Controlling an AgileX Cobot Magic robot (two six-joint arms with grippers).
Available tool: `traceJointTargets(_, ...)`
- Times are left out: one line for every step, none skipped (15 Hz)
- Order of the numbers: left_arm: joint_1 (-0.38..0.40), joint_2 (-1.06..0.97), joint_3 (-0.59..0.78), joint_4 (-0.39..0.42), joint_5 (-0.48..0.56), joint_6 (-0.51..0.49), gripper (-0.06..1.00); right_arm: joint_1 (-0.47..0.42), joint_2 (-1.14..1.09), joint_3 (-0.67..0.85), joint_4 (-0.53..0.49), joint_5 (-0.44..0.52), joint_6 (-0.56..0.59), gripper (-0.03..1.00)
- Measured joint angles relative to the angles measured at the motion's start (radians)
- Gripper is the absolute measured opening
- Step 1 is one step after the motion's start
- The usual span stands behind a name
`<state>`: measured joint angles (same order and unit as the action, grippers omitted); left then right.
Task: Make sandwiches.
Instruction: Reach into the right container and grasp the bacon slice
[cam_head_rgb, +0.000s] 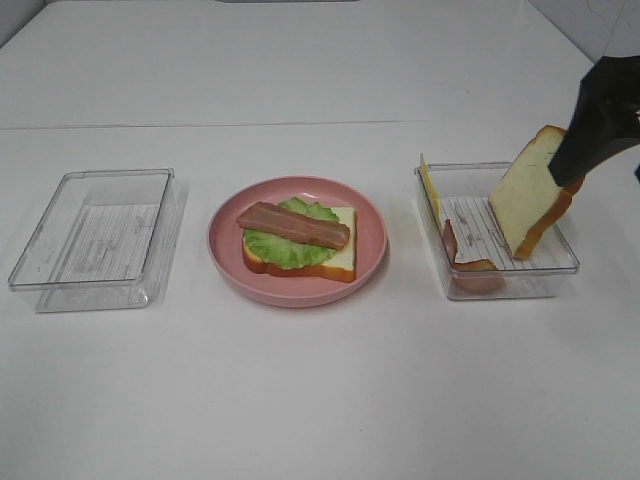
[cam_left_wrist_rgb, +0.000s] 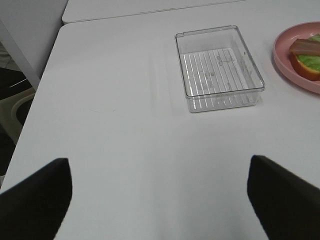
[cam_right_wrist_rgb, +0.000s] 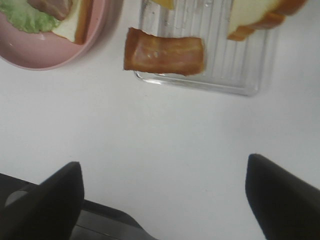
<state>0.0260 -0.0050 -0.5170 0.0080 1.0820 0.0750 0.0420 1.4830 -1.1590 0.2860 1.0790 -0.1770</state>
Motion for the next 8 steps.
traceJointTargets(0.0, 0.0, 0.0, 0.0, 0.0, 0.0, 0.87, 0.013, 0.043, -0.02, 0.025, -0.023, -0.023, 0.85)
traceJointTargets(0.0, 0.0, 0.0, 0.0, 0.0, 0.0, 0.87, 0.024, 0.067, -0.03, 0.03, -0.032, -0.031, 0.85)
traceJointTargets(0.0, 0.0, 0.0, 0.0, 0.0, 0.0, 0.87, 0.05, 0.11, -0.059, 0.035, -0.046, -0.037, 0.85)
traceJointTargets(0.0, 0.0, 0.0, 0.0, -0.001, 0.0, 0.87, 0.078, 0.156, -0.088, 0.037, -0.052, -0.038, 0.85)
traceJointTargets(0.0, 0.0, 0.0, 0.0, -0.001, 0.0, 0.87, 0.108, 0.198, -0.12, 0.038, -0.061, -0.038, 0.85)
traceJointTargets(0.0, 0.0, 0.0, 0.0, -0.001, 0.0, 0.87, 0.131, 0.237, -0.145, 0.042, -0.068, -0.037, 0.85)
traceJointTargets(0.0, 0.0, 0.0, 0.0, -0.001, 0.0, 0.87, 0.152, 0.274, -0.163, 0.042, -0.074, -0.036, 0.85)
traceJointTargets(0.0, 0.0, 0.0, 0.0, -0.001, 0.0, 0.87, 0.172, 0.31, -0.172, 0.042, -0.089, -0.036, 0.85)
